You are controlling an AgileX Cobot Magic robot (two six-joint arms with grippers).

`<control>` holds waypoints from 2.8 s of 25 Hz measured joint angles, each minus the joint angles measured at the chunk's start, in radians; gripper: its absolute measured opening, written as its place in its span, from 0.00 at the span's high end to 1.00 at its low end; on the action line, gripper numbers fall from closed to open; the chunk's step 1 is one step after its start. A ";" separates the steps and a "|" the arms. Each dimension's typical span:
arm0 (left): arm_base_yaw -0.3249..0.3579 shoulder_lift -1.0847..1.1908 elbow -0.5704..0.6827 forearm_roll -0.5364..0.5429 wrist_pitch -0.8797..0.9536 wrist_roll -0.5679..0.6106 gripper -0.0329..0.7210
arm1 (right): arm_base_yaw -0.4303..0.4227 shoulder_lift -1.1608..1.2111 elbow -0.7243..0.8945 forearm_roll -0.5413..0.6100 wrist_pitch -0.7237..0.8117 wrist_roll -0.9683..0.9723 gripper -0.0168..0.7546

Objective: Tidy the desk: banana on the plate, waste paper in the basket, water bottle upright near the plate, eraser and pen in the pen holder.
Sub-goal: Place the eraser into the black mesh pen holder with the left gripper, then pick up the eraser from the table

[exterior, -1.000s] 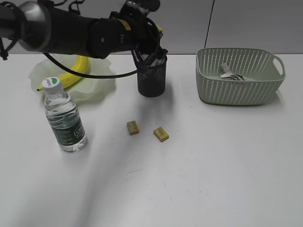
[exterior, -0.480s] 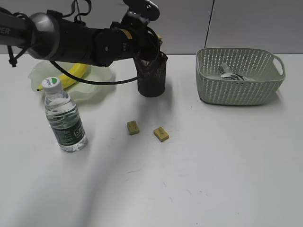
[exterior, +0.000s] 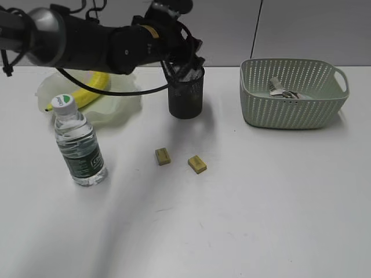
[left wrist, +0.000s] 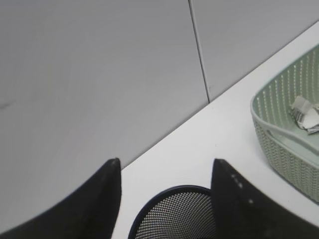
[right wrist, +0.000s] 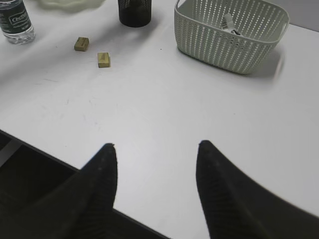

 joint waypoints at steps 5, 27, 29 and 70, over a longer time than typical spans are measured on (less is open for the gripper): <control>0.000 -0.115 0.000 -0.002 0.136 0.000 0.39 | 0.000 0.000 0.000 0.000 0.000 0.000 0.44; 0.000 -0.776 0.005 0.018 1.334 -0.056 0.48 | 0.000 0.000 0.000 -0.032 -0.003 0.000 0.44; 0.000 -0.830 0.034 0.030 1.395 -0.068 0.48 | 0.000 0.000 0.000 -0.032 -0.003 0.000 0.44; 0.000 -2.118 0.956 0.118 1.315 -0.259 0.50 | 0.065 1.580 -0.748 0.053 -0.155 -0.089 0.44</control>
